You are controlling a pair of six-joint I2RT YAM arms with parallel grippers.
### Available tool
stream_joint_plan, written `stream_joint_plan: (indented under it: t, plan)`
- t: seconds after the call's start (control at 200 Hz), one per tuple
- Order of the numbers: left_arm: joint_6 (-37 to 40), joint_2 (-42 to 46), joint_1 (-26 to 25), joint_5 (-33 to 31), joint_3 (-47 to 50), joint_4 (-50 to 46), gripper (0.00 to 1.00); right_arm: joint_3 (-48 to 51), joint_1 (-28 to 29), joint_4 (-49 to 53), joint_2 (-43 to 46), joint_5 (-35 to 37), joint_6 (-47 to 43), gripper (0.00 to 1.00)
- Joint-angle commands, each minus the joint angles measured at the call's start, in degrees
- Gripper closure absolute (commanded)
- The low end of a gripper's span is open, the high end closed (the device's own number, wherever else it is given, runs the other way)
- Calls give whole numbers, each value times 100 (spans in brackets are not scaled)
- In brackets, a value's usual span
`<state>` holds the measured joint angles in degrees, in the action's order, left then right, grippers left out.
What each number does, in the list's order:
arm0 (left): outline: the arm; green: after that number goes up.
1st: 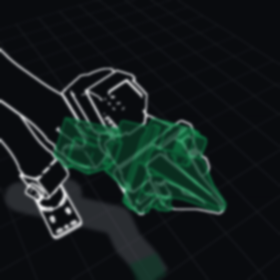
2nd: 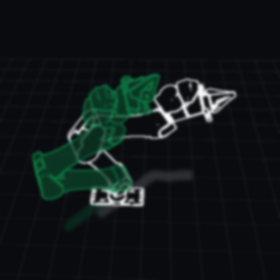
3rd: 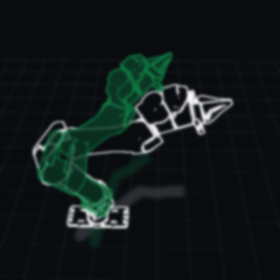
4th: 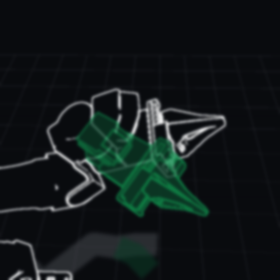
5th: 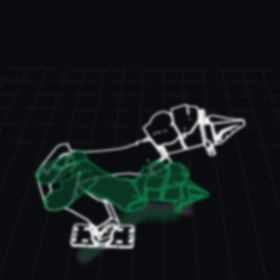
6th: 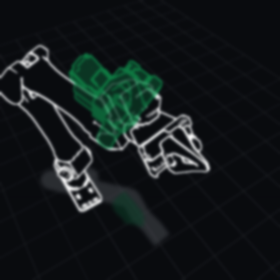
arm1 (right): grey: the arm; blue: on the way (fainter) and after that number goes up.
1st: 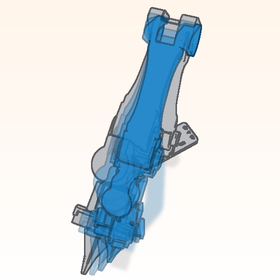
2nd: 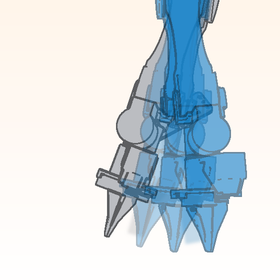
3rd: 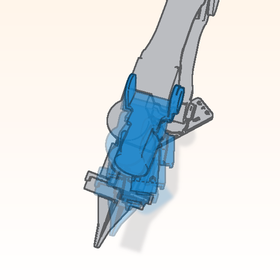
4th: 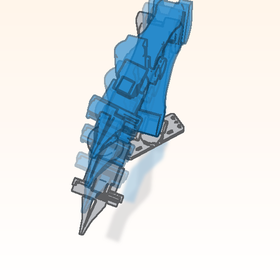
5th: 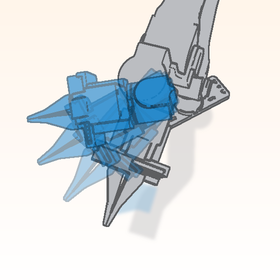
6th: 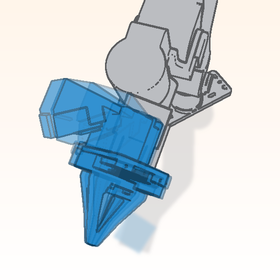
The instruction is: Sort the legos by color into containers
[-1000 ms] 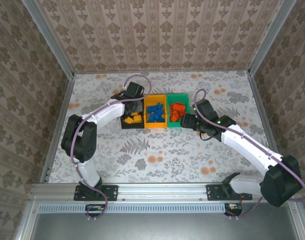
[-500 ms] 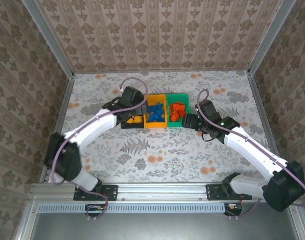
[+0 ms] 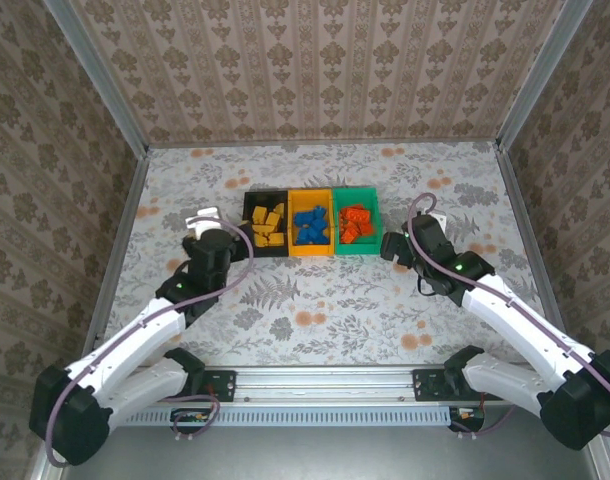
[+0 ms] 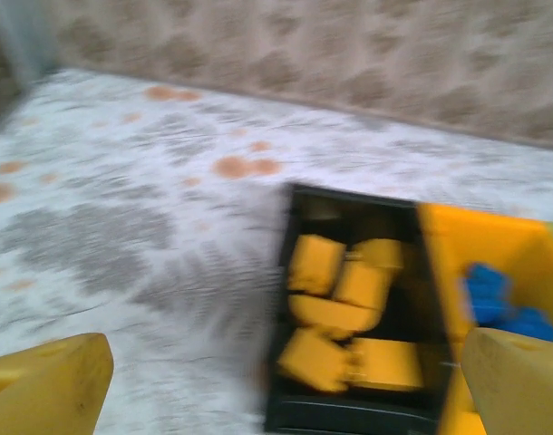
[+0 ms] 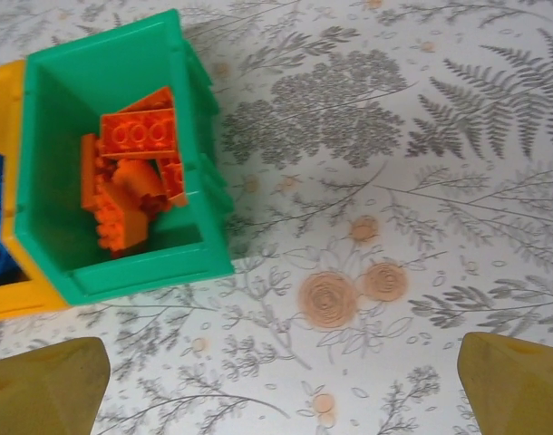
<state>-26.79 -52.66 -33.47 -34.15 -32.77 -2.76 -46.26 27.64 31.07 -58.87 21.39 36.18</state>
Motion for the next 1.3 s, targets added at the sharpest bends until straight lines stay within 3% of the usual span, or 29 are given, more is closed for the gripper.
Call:
stream_joint_plan:
  t: [0.0, 0.09, 0.175, 0.3, 0.385, 0.54, 0.6, 0.675, 0.71, 0.855, 0.995, 1.04, 1.09, 1.14, 1.295]
  plan:
    - [336, -11, 436, -1077, 49, -58, 0, -1, -3, -4, -76, 537, -99, 0]
    - [839, -306, 1110, -1113, 25, 202, 0, 58, -27, -134, -150, 742, -205, 0]
    - [1330, -799, 1735, -620, -38, 516, 0, 163, -47, -299, -160, 989, -246, 0]
    - [2091, -1846, 2267, -551, -246, 930, 0, 322, -107, -451, -109, 1070, -252, 0]
    - [2526, -2381, 2465, -457, -200, 1666, 0, 426, -131, -587, -72, 1044, -274, 0]
    - [2510, -2903, 2653, 195, 523, 3811, 0, 526, -217, -729, -54, 1190, -469, 0]
    - [2630, -3066, 2644, 392, 591, 4220, 0, 556, -283, -795, -30, 1380, -645, 0]
    - [2795, -3359, 2684, 657, 570, 4511, 0, 583, -435, -942, -11, 1535, -922, 0]
    - [2731, -3349, 2686, 812, 421, 4126, 0, 615, -521, -1086, -19, 1662, -1011, 0]
    - [2845, -3385, 2758, 1281, 514, 4372, 0, 1259, -860, -2693, -13, 2239, -2010, 0]
    - [2790, -3407, 3016, 2210, 941, 5017, 0, 1943, -1631, -4474, -224, 1400, -2585, 0]
    - [2893, -3694, 3057, 2164, 1159, 5880, 0, 2110, -1802, -5084, -373, 1184, -2708, 0]
    - [2710, -3477, 3066, 2233, 1024, 5154, 0, 2230, -1962, -5600, -553, 899, -2879, 0]
    - [2842, -3630, 3080, 2212, 1112, 5649, 0, 2269, -2103, -5994, -766, 642, -2954, 0]
    - [2752, -3535, 3084, 2210, 1077, 5389, 0, 2340, -2419, -7065, -1592, 46, -3039, 0]
